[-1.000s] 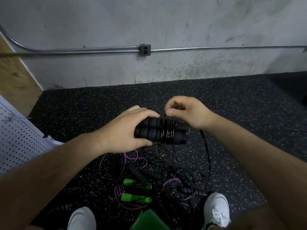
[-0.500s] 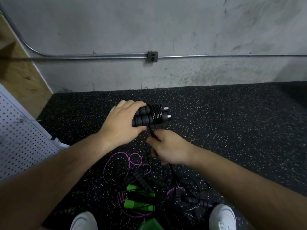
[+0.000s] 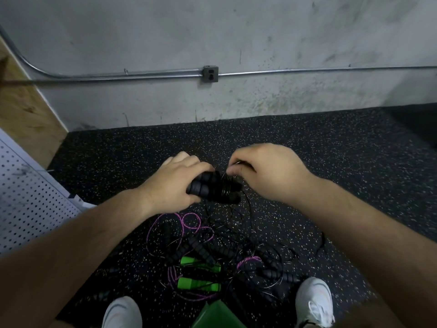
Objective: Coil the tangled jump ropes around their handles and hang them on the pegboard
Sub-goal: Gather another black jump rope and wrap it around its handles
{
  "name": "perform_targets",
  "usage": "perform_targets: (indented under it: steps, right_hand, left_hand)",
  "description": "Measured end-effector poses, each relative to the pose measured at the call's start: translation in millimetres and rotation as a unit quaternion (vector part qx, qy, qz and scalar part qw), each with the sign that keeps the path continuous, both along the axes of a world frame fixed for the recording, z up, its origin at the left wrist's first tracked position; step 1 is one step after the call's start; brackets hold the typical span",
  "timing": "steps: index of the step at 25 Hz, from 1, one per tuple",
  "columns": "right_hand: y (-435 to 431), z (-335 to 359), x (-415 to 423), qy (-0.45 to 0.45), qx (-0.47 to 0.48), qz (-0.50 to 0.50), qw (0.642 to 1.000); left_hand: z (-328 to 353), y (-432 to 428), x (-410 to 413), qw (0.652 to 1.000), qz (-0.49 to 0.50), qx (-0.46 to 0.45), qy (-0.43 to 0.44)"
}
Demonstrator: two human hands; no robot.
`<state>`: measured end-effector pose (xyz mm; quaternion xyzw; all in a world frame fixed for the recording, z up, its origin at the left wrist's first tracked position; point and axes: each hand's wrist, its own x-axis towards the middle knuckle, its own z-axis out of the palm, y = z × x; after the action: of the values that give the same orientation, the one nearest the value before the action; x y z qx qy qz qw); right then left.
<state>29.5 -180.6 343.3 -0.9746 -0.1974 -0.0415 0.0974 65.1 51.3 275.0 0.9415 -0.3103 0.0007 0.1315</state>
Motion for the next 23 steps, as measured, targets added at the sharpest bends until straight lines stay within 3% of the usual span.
perform_targets:
  steps: [2, 5, 7, 10, 11, 14, 18, 23]
  right_hand:
    - [-11.4, -5.7, 10.8, 0.007, 0.034, -0.012, 0.999]
    - [-29.3, -26.5, 26.4, 0.093, 0.143, -0.036, 0.985]
    - [-33.1, -44.9, 27.3, 0.154, 0.281, -0.024, 0.947]
    - [-23.3, -69.5, 3.3, 0.262, 0.461, 0.027, 0.848]
    - [-16.3, -75.4, -8.4, 0.291, 0.466, 0.015, 0.835]
    - [14.0, -91.8, -35.8, 0.337, 0.371, -0.062, 0.863]
    - [56.3, -89.8, -51.6, 0.384, 0.340, -0.077, 0.855]
    - [68.2, -75.8, -53.4, 0.369, 0.266, -0.075, 0.887]
  left_hand:
    - [2.9, -8.6, -11.0, 0.999, -0.043, -0.010, 0.024]
    - [9.8, -18.1, -26.5, 0.994, -0.076, -0.070, 0.041]
    - [15.3, -18.1, -34.3, 0.990, -0.074, -0.106, 0.054]
    - [15.5, -11.7, -45.7, 0.985, -0.047, -0.144, 0.084]
    - [14.0, -9.8, -48.7, 0.982, -0.034, -0.162, 0.094]
    - [9.5, -8.8, -51.5, 0.978, 0.001, -0.194, 0.077]
    - [-3.9, -10.4, -45.1, 0.990, 0.046, -0.135, -0.018]
    - [-12.8, -3.6, -38.4, 0.994, 0.054, -0.074, -0.065]
